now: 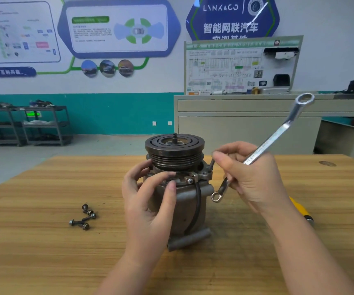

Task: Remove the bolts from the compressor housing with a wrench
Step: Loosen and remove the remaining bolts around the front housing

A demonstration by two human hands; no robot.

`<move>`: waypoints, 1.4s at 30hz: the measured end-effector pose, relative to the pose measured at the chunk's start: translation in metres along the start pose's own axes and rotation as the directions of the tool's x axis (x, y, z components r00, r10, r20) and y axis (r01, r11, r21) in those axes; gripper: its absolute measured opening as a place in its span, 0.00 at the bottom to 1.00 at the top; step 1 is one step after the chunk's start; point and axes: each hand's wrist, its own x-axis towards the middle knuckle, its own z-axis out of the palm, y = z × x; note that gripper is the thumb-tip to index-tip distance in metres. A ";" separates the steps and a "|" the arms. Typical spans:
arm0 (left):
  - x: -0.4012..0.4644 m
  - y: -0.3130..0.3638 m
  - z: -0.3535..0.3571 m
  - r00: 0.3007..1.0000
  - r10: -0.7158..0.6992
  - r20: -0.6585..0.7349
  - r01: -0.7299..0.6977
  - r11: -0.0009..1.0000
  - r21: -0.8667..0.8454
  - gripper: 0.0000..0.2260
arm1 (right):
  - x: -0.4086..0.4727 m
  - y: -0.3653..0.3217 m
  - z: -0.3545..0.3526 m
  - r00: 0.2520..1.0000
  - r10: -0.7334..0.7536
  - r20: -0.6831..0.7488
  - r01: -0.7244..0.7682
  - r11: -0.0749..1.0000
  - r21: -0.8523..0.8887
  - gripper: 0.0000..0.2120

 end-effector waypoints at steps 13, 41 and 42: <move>0.010 -0.008 -0.014 0.974 -0.046 -0.224 0.044 0.999 -0.013 0.09 | -0.016 -0.007 0.031 0.968 0.058 0.245 -0.057 0.998 -0.011 0.11; 0.024 -0.107 -0.064 0.564 -0.646 -0.514 0.734 0.107 0.671 0.23 | -0.033 0.003 0.052 0.909 -0.379 -0.175 0.403 0.906 0.130 0.09; 0.024 -0.108 -0.063 0.569 -0.637 -0.520 0.738 0.118 0.664 0.23 | -0.034 0.003 0.054 0.905 -0.389 -0.173 0.411 0.903 0.122 0.08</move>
